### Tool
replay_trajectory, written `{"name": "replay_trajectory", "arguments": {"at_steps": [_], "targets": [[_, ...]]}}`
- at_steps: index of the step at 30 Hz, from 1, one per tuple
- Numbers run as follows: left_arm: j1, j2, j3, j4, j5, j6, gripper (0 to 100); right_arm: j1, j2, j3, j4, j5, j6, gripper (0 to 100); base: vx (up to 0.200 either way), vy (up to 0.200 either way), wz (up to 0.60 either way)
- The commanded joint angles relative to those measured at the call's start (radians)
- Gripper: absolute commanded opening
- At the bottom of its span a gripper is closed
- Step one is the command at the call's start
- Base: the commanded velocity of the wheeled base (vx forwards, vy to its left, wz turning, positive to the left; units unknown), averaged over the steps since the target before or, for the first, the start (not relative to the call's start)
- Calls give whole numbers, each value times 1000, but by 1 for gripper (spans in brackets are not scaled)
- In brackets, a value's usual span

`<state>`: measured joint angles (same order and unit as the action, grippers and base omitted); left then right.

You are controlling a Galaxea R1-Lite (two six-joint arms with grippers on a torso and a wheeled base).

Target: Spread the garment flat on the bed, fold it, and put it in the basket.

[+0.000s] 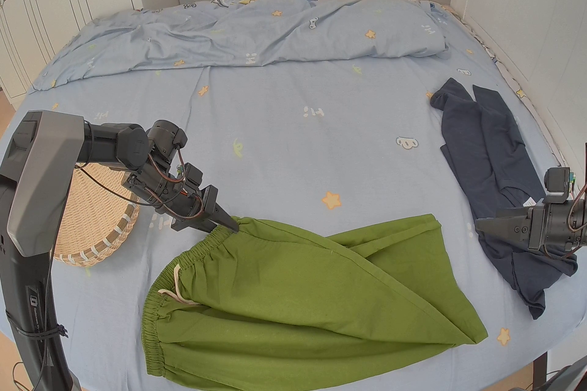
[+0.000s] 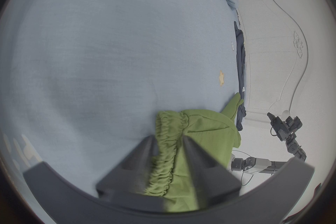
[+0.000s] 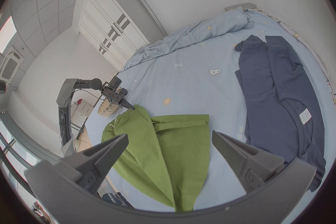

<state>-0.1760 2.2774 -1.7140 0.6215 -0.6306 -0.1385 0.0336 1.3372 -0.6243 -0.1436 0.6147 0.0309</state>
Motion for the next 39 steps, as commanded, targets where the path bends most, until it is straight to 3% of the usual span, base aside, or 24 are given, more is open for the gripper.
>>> {"name": "replay_trajectory", "arguments": {"at_steps": [1,9,22,31,39], "targets": [[6,-4,2,1,-1,-1,0,0,3,0,-1,0,0,100,0,0,0],[13,-76,14,24,-1,-1,0,0,3,0,-1,0,0,100,0,0,0],[118,-225,28,52,-15,-3,0,-1,5,-2,1,0,0,100,0,0,0],[161,-220,10,29,-21,-50,0,-6,16,-2,15,0,-2,100,0,0,0],[144,-204,27,24,-21,-52,0,-55,131,20,35,13,0,100,0,0,0]]}}
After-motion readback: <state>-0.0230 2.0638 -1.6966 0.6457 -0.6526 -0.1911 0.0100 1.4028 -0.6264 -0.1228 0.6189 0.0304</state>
